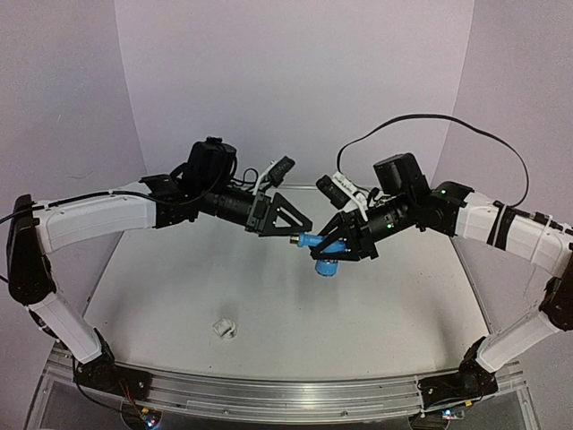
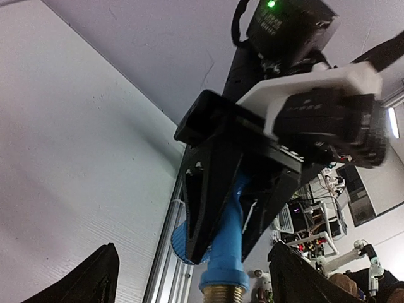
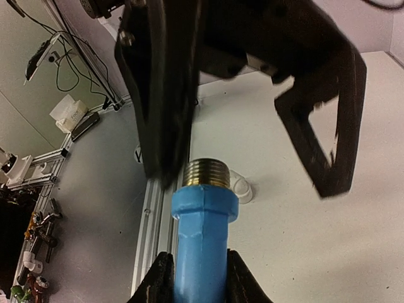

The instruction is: Install the water faucets

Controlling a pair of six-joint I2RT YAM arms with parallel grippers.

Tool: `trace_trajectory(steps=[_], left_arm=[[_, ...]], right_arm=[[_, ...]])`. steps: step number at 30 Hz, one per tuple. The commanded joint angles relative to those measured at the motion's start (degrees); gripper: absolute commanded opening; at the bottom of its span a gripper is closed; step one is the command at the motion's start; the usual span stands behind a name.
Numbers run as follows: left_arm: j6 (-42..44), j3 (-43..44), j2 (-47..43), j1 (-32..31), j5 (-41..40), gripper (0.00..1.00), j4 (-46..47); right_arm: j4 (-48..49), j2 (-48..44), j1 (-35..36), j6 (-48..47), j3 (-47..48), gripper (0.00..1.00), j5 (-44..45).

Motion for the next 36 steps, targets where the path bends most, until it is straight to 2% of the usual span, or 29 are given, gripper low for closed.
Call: trace_trajectory(steps=[1, 5, 7, 8, 12, 13, 15, 16, 19, 21, 22, 23, 25, 27, 28, 31, 32, 36], left_arm=[[-2.3, 0.1, 2.1, -1.3, 6.6, 0.8, 4.5], [-2.5, 0.3, 3.3, -1.7, 8.3, 0.65, 4.2], [-2.5, 0.4, 3.7, -1.8, 9.0, 0.61, 3.9], [-2.4, 0.3, 3.8, -1.9, 9.3, 0.61, 3.9], [-1.6, -0.7, 2.9, -2.0, 9.7, 0.7, 3.7], [-1.2, -1.1, 2.5, -2.0, 9.5, 0.69, 3.4], [-0.7, -1.2, 2.2, -2.0, 8.6, 0.58, 2.5], [-0.6, -1.0, 2.4, -2.0, 8.3, 0.48, 2.0], [-0.1, -0.4, 2.7, -2.0, 7.0, 0.34, 1.1], [0.9, 0.1, 2.2, -2.0, 5.2, 0.1, 0.9], [1.6, 0.1, 1.8, -2.0, 3.9, 0.04, 0.8], [2.1, 0.0, 1.3, -1.8, 2.6, 0.01, 0.7], [2.5, -0.7, 0.3, -0.9, 0.2, 0.0, 0.8], [2.2, -1.6, -0.3, 0.1, -0.6, 0.0, 1.4], [1.9, -2.0, -0.5, 0.5, -1.1, 0.0, 2.1], [-0.2, -4.1, -1.3, 1.5, -0.9, 0.0, 5.7], [-1.0, -5.1, -1.6, 1.7, -0.8, 0.0, 7.1], [-2.8, -7.4, -3.5, 2.0, -1.3, 0.0, 12.1]], right_arm=[[3.4, 1.5, 1.3, -0.1, 2.8, 0.0, 0.0], [3.5, 1.6, 1.4, 0.4, 2.6, 0.0, 2.0], [3.6, 1.3, 1.4, 0.8, 2.5, 0.0, 3.3], [3.6, 1.3, 1.4, 0.9, 2.4, 0.0, 4.2], [3.6, 1.3, 1.4, 1.7, 2.2, 0.0, 6.6], [3.6, 1.4, 1.4, 1.8, 2.1, 0.0, 6.8], [4.0, 1.3, 1.4, 2.4, 2.1, 0.0, 6.4], [4.4, 1.2, 1.4, 2.9, 2.0, 0.0, 6.2], [5.4, 1.1, 1.4, 4.1, 1.9, 0.0, 4.9], [6.3, 0.9, 1.4, 5.3, 1.6, 0.0, 4.7], [7.4, 0.6, 1.4, 7.0, 1.0, 0.06, 6.0], [8.7, 0.1, 1.4, 9.1, 0.2, 0.19, 7.7], [11.9, -1.2, 1.3, 15.1, -2.6, 0.62, 11.5], [15.5, -3.1, 1.3, 17.4, -6.3, 0.95, 11.6], [17.6, -4.1, 1.3, 17.6, -7.5, 0.98, 12.1], [19.7, -5.2, 1.3, 23.6, -8.4, 0.98, 19.0], [19.9, -5.8, 1.3, 23.0, -8.7, 0.98, 20.5], [30.3, -9.7, -0.2, 30.0, -14.3, 0.98, 28.9]])
